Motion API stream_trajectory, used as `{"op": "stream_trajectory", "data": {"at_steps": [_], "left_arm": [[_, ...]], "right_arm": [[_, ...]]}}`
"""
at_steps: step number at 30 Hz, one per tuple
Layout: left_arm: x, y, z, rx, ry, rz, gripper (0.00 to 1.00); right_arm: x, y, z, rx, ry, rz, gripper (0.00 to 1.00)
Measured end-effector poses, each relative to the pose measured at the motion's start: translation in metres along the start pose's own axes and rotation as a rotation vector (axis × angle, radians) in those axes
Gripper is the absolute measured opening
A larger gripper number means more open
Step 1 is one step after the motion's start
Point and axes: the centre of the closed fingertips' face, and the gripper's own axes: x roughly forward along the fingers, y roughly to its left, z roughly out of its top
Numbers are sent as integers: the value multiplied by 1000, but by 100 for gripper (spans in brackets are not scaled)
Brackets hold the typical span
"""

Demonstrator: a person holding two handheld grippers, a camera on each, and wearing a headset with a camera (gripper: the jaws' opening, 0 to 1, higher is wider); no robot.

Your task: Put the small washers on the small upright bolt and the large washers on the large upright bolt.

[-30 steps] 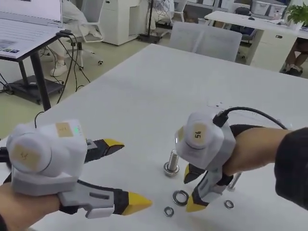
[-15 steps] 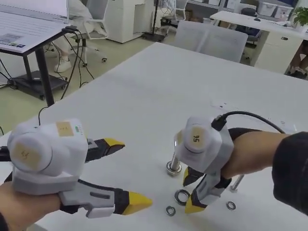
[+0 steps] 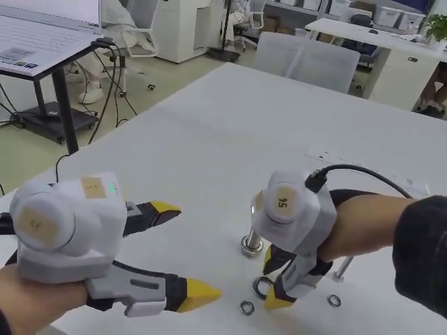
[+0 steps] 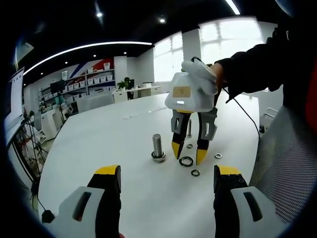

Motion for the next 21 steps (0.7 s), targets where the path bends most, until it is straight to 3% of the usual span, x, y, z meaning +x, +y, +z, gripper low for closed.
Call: {"op": "stream_trajectory", "data": {"at_steps": [21], "left_arm": [[-1, 1, 0, -3, -7, 5, 75]], "right_arm": [[1, -5, 1, 40, 2, -2, 25]]}}
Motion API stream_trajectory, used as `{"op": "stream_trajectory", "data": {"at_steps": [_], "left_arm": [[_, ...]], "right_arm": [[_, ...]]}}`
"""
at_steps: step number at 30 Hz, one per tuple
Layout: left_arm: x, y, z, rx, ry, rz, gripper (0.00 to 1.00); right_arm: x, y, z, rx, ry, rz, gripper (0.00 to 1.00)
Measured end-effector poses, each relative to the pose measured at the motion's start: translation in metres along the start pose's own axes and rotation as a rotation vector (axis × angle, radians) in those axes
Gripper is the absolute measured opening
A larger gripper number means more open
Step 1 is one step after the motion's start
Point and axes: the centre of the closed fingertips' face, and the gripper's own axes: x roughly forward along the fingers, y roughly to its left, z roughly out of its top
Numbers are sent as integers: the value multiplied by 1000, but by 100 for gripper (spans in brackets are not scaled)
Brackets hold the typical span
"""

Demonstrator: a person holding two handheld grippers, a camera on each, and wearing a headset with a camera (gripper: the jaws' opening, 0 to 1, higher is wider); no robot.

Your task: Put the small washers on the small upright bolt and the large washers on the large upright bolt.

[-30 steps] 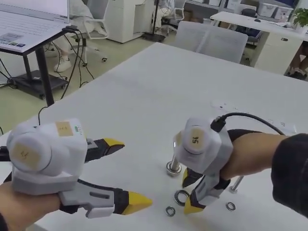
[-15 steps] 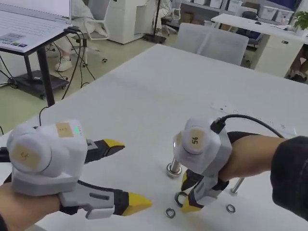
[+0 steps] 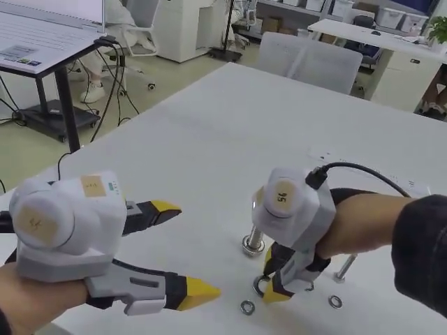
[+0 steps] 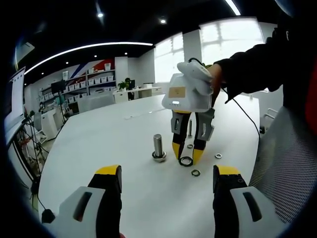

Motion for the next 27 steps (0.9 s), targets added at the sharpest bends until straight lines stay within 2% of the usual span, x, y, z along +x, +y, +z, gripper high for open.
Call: {"op": "stream_trajectory", "data": {"at_steps": [12, 20, 27], "left_arm": [[1, -1, 0, 3, 1, -1, 75], [0, -1, 0, 1, -1, 2, 74], [0, -2, -1, 1, 0, 1, 74]], "right_arm": [[1, 1, 0, 1, 37, -13, 25], [0, 1, 0, 7, 27, -10, 24], [-8, -1, 2, 12, 7, -20, 24]]}}
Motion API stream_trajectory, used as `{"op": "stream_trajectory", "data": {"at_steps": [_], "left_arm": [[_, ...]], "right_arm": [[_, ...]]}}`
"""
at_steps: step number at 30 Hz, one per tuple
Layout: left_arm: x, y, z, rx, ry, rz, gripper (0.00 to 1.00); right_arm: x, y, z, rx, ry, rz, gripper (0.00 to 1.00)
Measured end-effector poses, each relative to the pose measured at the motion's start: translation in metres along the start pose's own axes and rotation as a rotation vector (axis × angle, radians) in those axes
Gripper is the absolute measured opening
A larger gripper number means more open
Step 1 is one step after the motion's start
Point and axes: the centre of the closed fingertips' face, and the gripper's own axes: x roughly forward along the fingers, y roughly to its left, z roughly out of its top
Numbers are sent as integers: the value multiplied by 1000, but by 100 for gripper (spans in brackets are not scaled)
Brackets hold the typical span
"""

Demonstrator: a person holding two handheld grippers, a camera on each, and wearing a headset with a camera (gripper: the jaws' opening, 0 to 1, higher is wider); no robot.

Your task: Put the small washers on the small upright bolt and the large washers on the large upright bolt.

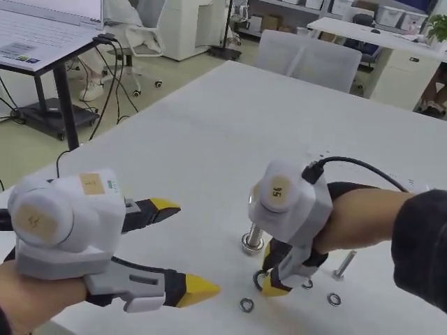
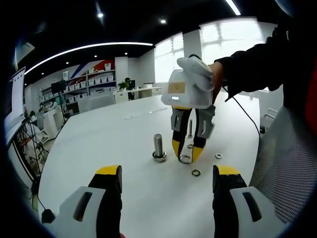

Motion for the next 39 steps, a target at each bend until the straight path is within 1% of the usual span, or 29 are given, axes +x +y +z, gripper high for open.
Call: {"op": "stream_trajectory", "data": {"at_steps": [4, 10, 17, 25, 30, 36, 39], "left_arm": [[1, -1, -1, 1, 2, -4, 74], [2, -1, 0, -2, -2, -7, 74], [3, -1, 0, -1, -2, -11, 74], [6, -1, 0, 0, 0, -19, 74], [6, -1, 1, -1, -2, -22, 74], [6, 0, 2, -4, -5, -19, 74], [6, 1, 2, -4, -6, -17, 74]], "right_arm": [[-5, -3, -5, 4, 2, -13, 24], [-17, -8, -11, 11, 6, -33, 24], [-31, -13, -15, 15, 4, -57, 24], [-51, -18, -18, 17, -2, -89, 24], [-63, -24, -15, 3, -5, -114, 24], [-77, -32, -7, -15, -10, -130, 24], [-83, -35, 1, -30, -19, -137, 24]]}}
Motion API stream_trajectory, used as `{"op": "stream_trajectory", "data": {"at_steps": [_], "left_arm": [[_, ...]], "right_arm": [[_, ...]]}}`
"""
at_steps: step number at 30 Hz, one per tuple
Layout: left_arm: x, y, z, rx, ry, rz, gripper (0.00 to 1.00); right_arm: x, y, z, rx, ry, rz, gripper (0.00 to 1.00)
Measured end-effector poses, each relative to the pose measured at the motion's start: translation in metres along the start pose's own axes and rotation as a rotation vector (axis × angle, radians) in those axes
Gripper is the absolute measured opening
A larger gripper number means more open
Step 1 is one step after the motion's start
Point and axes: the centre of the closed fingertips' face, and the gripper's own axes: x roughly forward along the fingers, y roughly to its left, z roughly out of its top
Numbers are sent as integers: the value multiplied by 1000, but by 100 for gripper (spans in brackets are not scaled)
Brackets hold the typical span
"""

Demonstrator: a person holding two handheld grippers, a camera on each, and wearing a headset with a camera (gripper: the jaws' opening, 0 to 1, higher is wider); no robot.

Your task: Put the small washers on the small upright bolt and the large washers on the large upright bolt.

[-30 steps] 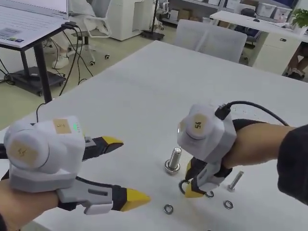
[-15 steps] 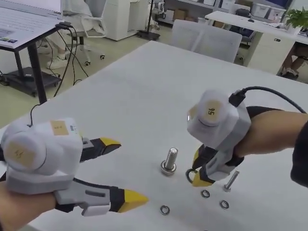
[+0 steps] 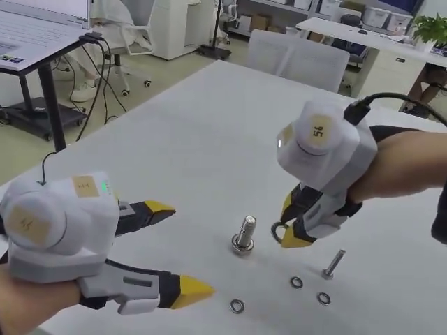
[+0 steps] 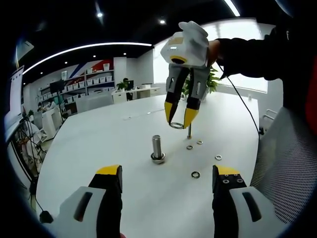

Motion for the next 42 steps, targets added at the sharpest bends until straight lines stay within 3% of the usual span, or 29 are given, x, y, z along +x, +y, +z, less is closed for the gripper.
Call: {"op": "stream_trajectory", "data": {"at_steps": [14, 22, 42], "left_arm": [[-1, 1, -2, -4, -4, 6, 74], [-2, 1, -4, -7, -3, 10, 74], [-6, 0, -9, -22, -1, 18, 73]], "right_arm": [[-2, -13, 25, -65, -8, -8, 24], [6, -18, 33, -85, -1, 5, 24], [31, -13, 34, -90, 43, 62, 24]]}}
